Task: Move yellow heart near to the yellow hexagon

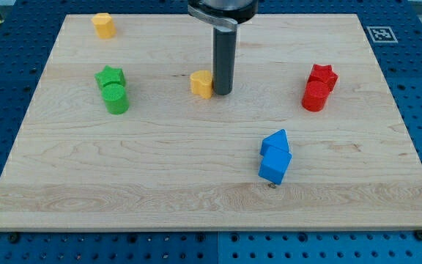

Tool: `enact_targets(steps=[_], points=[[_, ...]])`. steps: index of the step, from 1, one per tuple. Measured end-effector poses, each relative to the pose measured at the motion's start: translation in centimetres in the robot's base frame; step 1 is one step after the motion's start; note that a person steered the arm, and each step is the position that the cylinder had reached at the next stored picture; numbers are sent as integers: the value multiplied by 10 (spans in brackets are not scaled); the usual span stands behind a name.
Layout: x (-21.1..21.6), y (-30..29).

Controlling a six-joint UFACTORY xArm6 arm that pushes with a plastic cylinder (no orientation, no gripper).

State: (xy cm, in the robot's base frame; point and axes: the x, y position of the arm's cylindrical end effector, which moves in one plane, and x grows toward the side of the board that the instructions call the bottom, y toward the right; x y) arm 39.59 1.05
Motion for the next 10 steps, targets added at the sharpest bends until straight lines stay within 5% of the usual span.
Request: enact_targets(steps=[3, 6, 10], points=[[11, -23], [-24, -87], [-45, -86]])
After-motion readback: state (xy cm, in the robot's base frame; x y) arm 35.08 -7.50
